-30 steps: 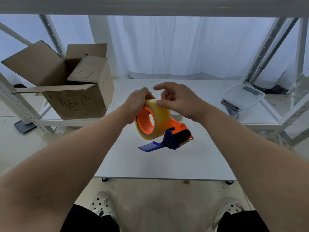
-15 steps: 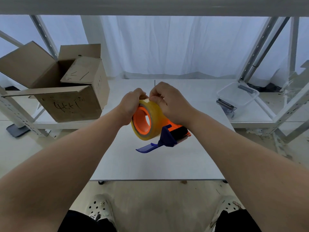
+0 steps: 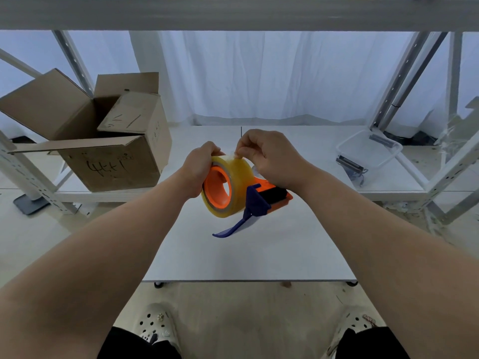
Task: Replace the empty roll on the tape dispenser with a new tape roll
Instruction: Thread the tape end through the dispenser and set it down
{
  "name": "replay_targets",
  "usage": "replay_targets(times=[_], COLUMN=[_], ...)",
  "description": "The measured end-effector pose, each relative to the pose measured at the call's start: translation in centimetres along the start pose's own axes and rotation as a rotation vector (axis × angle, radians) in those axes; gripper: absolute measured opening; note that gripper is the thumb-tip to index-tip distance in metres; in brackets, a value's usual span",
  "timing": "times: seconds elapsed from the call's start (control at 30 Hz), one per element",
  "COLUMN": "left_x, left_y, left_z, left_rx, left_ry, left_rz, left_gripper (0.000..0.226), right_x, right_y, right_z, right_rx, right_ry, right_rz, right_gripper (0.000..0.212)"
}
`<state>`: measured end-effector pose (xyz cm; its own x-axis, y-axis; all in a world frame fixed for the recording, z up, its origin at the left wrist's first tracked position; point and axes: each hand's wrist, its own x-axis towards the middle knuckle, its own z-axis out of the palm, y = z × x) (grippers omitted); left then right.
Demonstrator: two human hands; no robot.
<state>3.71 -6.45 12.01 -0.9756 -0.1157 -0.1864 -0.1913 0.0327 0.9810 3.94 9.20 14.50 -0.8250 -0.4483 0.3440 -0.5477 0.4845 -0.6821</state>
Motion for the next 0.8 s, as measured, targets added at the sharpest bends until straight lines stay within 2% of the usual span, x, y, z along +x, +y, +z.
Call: replay_targets(times=[0.17, 0.33, 0.43, 0.57, 0.67, 0.8], left_x=[0.0, 0.7, 1.0, 1.3, 1.1, 1.0], left_y=[0.2, 0.1, -0.2, -0.1, 0.0, 0.4], left_z=[0.5, 0.0, -0.3, -0.4, -0.1, -0.2], left_rx=[0.044, -0.014, 0.003, 0.13, 0.32, 0.369], left_ry=[0.032, 0.079, 0.062, -0.073, -0.203, -0.321], left_rz=[0.029, 0.027, 0.018, 0.001, -0.012, -0.068], left_gripper=[0.032, 0.034, 0.033, 0.03, 0.039, 0.037], right_x=[-0.3, -0.5, -0.2, -0.2, -0.6, -0.6], right_y=[0.7, 0.8, 0.7, 2.0, 2.9, 3.2], right_z=[-0.1, -0.2, -0.4, -2.0, -2.4, -2.3], right_rx=[-0.005, 0.023, -0.009, -0.037, -0.07, -0.085], right_ry=[0.066, 0.184, 0.18, 0.119, 0.066, 0.043], right_rz=[0.006, -0.023, 0.075, 0.17, 0.144, 0.11], right_gripper=[0.012, 0.012, 0.011, 0.011, 0.011, 0.012])
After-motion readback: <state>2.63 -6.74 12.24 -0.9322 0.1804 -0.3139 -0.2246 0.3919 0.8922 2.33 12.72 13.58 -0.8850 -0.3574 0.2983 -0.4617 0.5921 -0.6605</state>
